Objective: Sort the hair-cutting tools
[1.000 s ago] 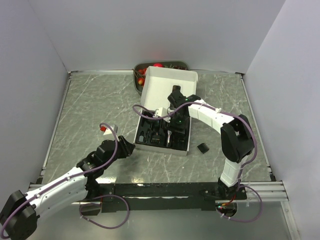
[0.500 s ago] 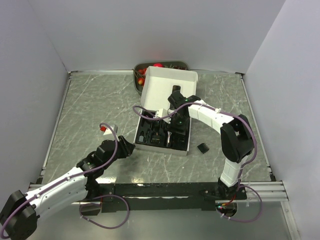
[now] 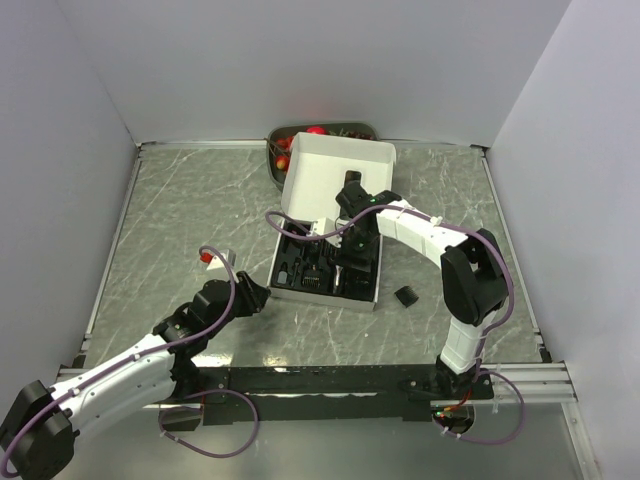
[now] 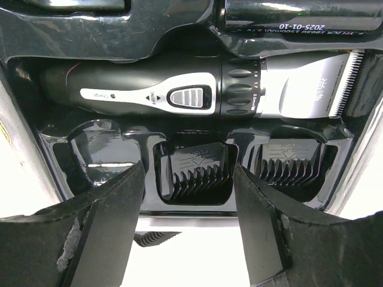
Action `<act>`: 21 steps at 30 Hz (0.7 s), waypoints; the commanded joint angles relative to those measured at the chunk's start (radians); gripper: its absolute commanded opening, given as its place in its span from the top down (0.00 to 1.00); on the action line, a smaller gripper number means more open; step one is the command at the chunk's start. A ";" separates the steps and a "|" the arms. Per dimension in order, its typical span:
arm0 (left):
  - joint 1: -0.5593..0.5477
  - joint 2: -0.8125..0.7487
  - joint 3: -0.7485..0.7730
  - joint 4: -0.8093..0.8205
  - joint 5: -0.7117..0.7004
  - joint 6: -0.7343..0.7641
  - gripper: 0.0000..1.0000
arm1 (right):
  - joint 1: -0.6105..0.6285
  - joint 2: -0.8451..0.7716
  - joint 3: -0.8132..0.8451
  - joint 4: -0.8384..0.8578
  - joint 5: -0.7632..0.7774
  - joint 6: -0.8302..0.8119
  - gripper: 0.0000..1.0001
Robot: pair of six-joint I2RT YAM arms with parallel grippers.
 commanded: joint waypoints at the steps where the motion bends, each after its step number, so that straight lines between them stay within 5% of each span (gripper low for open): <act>1: -0.001 -0.010 0.023 0.014 -0.013 0.007 0.59 | -0.002 -0.006 0.012 -0.023 -0.011 -0.029 0.31; 15: -0.001 -0.009 0.023 0.016 -0.013 0.006 0.59 | 0.002 -0.237 0.024 0.056 0.064 0.110 0.35; 21: -0.001 -0.007 0.023 0.016 -0.013 0.006 0.59 | 0.010 -0.303 -0.019 0.084 0.153 0.221 0.53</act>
